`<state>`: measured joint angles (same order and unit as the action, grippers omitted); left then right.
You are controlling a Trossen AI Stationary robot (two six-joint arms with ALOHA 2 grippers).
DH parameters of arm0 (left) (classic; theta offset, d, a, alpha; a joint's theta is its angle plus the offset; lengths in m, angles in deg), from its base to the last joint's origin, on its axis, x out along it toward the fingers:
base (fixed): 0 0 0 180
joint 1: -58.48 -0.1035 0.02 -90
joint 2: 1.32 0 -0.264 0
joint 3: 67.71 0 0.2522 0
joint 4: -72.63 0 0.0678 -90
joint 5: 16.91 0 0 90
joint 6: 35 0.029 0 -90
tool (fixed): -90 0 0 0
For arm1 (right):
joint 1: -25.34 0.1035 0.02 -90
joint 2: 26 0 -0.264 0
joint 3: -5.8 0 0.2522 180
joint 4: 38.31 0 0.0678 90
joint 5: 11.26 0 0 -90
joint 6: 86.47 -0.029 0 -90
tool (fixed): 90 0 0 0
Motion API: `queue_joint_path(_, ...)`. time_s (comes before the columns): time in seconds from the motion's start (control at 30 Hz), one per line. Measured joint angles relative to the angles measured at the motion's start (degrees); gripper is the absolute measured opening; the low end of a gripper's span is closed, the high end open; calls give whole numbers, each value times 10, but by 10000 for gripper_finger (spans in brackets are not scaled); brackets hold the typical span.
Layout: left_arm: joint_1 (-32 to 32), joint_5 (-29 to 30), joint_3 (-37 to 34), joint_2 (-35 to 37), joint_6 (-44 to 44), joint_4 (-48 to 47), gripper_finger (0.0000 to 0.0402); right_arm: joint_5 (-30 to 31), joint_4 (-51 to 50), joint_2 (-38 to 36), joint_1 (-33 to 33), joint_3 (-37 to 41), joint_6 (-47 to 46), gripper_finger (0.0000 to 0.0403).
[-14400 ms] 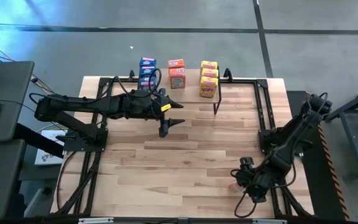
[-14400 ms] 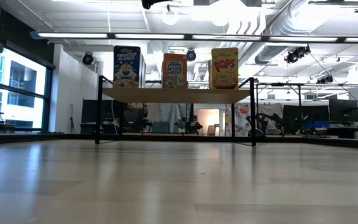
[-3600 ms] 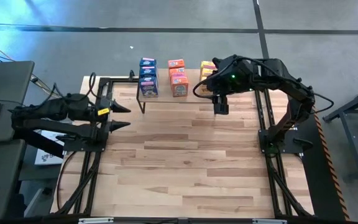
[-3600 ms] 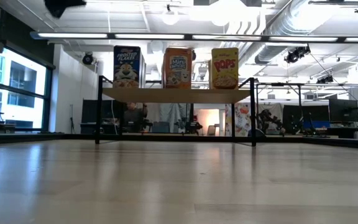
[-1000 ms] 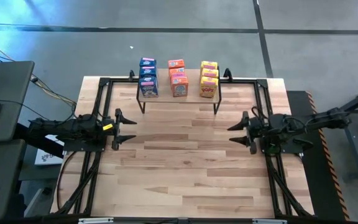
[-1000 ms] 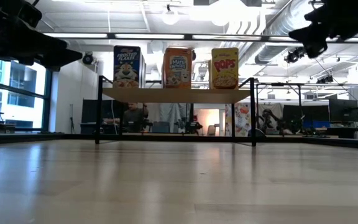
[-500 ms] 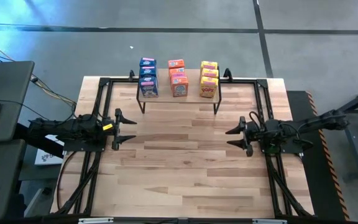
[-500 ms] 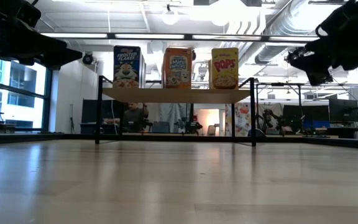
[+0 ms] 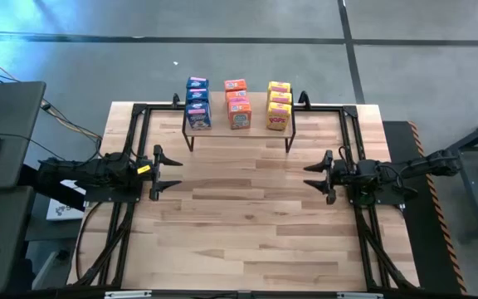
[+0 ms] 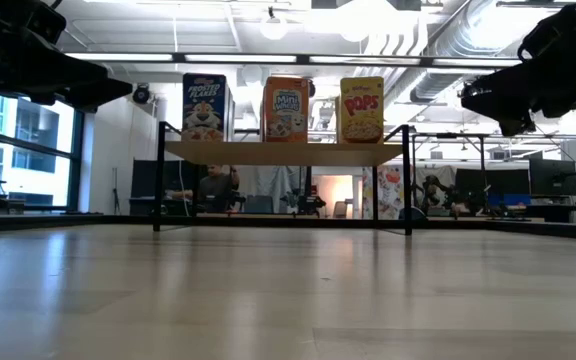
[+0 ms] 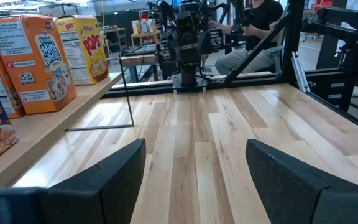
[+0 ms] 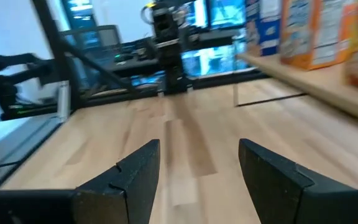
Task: Stack cereal on shelf
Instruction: Return to Home Position
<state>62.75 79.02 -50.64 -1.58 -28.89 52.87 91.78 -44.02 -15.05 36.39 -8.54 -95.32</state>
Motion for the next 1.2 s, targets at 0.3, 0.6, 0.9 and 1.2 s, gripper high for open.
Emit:
queue_joint_path(0.3,0,0,0,0,-15,0,269,66,-23,-66,0,0,28,211)
queue_joint_path(0.6,0,0,0,0,15,0,269,64,-44,-93,0,0,29,211)
queue_joint_path(0.9,-1,14,0,0,17,1,269,65,-44,-93,0,0,38,211)
queue_joint_path(1.2,-1,12,0,0,16,1,269,58,-44,-93,0,0,38,211)
